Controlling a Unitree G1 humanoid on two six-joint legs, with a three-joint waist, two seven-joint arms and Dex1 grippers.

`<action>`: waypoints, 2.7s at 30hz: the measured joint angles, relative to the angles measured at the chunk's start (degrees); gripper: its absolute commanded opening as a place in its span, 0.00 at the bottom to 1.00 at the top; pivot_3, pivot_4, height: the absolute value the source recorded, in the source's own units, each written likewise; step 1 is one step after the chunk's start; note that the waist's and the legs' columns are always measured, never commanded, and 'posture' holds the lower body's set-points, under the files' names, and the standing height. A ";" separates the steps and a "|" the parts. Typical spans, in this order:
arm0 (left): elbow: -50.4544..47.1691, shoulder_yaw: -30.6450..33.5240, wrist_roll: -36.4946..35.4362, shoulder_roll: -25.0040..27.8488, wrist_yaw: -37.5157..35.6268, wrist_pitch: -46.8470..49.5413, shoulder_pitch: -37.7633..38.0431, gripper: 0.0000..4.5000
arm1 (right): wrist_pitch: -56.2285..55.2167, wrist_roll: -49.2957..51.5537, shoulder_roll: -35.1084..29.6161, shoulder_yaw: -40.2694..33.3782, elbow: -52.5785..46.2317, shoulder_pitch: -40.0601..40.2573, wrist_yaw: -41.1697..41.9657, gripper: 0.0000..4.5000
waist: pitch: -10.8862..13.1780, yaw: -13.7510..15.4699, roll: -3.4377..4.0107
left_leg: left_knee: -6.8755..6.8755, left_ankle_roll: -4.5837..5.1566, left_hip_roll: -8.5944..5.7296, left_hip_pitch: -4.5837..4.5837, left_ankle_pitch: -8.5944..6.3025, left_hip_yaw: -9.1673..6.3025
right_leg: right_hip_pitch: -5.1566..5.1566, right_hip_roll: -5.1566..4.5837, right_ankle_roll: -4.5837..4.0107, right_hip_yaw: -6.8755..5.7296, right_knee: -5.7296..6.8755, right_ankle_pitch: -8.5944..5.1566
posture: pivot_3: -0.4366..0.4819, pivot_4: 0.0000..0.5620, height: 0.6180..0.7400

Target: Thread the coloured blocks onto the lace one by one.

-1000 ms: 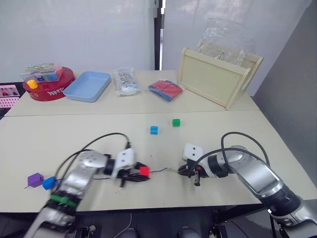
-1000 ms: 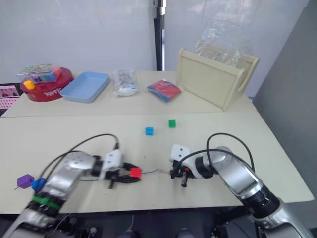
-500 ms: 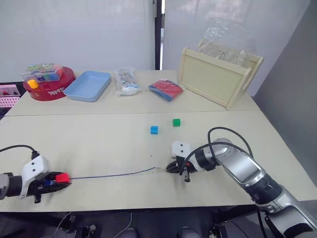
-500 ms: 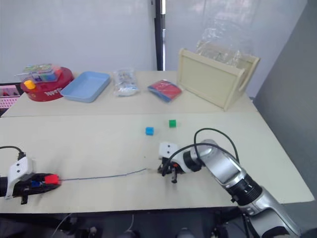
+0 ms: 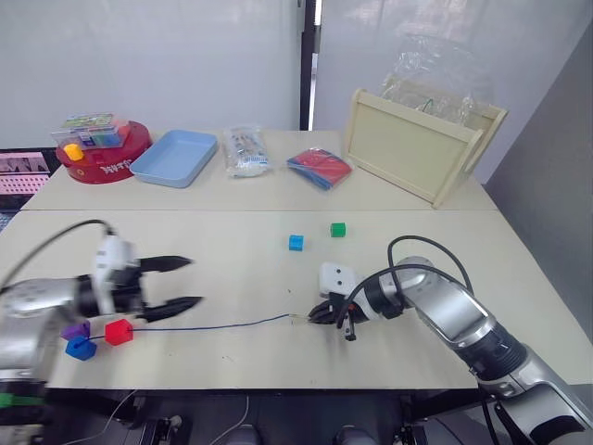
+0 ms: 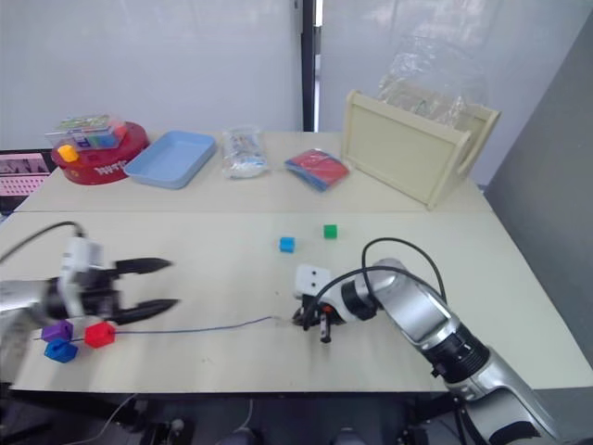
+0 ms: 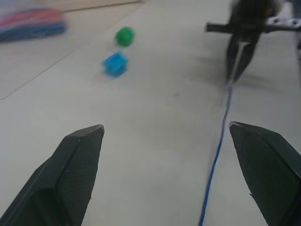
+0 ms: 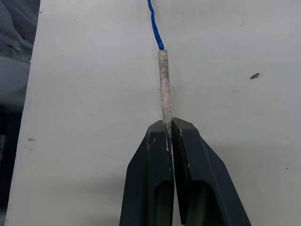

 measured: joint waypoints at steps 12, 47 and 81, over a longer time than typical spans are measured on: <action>5.13 -17.71 10.19 -14.05 -0.67 -8.69 -2.05 1.00 | 7.10 -5.49 -2.91 6.83 -7.10 -1.87 -1.40 0.00 | -0.02 -0.76 -0.02 | 0.17 0.01 0.01 -0.03 0.00 -0.03 | 0.00 0.07 0.00 0.00 0.02 0.00 | 0.48 0.27 1.00; 17.77 -21.64 17.50 -21.18 -1.72 -18.33 -10.23 0.22 | 11.04 -6.63 -4.06 8.56 -10.12 -4.46 -0.48 0.00 | -0.02 -0.30 -0.03 | 0.24 0.00 -0.04 -0.04 0.00 -0.04 | 0.05 0.02 0.00 -0.01 -0.02 0.00 | 0.48 0.27 1.00; 10.32 -15.52 13.32 -16.47 1.25 -14.02 -2.59 0.00 | 6.04 8.60 14.92 -33.11 -4.67 13.44 -27.34 0.97 | -0.06 0.47 -0.09 | 0.22 0.00 -0.07 -0.02 0.01 -0.02 | 0.10 -0.03 0.00 0.03 -0.03 0.00 | 0.48 0.27 1.00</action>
